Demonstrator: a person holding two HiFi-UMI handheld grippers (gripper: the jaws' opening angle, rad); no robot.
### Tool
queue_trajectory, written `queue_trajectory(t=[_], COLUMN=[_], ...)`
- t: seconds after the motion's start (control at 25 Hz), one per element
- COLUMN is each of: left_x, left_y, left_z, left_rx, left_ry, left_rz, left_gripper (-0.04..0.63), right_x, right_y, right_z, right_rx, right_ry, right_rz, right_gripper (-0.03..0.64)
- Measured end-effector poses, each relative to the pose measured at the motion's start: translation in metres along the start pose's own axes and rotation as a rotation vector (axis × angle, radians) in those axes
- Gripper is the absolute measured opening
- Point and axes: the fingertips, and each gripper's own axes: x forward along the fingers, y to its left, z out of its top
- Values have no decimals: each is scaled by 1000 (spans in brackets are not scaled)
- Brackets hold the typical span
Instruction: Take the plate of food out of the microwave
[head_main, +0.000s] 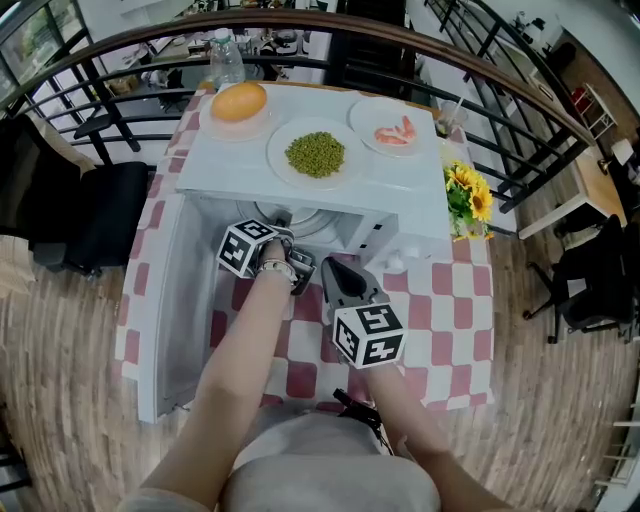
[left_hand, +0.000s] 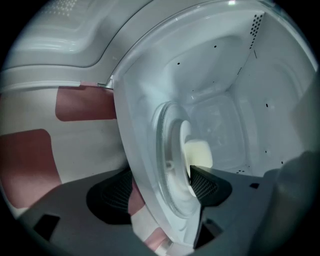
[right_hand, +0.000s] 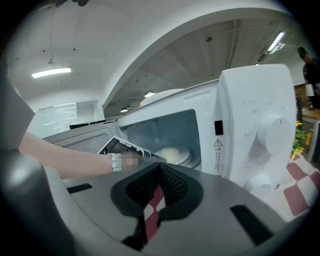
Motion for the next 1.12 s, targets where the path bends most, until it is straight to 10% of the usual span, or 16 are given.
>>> queue_trajectory(t=[0.8,1.12], left_x=[-17,-26], left_y=[12,8], left_z=[-10,-19], left_rx=[-70,-75], left_ry=[9,44], left_rz=[-20,-83], left_gripper=[343,246], right_x=[-13,-19], right_y=[4,8], right_z=[7,9], right_rx=[10,10], right_ry=[-27,-38], right_rz=[-7,-4], right_gripper=[25,23])
